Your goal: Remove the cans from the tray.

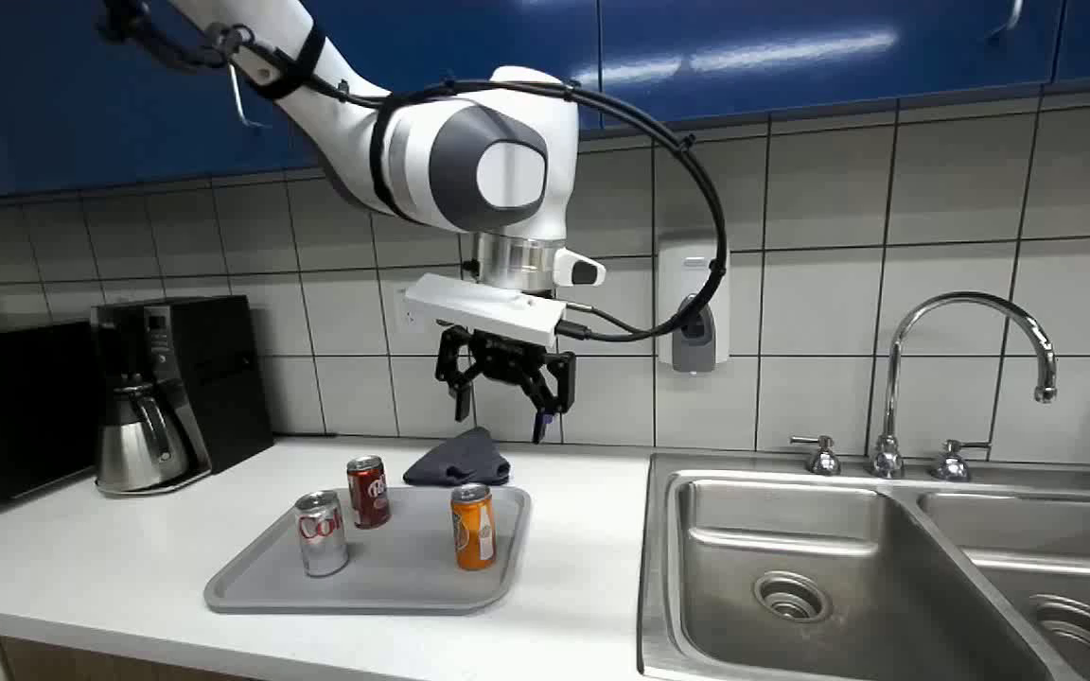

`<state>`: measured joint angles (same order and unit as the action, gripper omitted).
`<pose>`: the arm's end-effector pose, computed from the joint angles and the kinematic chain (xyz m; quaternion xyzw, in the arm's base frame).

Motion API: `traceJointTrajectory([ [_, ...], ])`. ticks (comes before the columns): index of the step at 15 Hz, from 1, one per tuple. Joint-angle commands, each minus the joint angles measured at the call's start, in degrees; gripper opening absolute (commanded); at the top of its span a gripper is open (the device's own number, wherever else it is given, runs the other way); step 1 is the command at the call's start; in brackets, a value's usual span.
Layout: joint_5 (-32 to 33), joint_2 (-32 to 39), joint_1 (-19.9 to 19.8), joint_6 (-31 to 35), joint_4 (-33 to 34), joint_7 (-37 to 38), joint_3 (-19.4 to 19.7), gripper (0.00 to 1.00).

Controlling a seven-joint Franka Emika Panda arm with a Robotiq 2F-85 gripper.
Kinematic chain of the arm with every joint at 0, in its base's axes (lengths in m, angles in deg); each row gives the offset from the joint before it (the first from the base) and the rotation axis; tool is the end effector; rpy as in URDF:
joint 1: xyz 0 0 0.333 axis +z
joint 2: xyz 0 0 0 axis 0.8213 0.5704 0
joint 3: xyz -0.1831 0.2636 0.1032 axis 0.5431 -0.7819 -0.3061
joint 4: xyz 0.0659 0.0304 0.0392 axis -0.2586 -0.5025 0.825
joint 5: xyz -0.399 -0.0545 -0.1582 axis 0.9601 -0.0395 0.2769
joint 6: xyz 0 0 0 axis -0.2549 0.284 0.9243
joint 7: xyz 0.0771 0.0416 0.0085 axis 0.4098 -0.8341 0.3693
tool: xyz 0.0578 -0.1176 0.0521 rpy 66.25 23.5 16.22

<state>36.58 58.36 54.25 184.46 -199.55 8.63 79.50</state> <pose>0.4679 -0.1612 0.3720 -0.9933 0.0272 -0.0549 0.0982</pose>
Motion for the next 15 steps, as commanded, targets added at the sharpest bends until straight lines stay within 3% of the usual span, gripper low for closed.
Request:
traceJointTrajectory([
  [1, -0.62, 0.19, -2.2, -0.21, 0.09, -0.43, -2.14, 1.0],
  [7, -0.15, 1.13, -2.19, 1.4, -0.12, 0.05, -2.88, 1.0],
  [15, -1.15, 8.08, -1.4, 4.99, 1.47, -0.02, -6.67, 1.0],
])
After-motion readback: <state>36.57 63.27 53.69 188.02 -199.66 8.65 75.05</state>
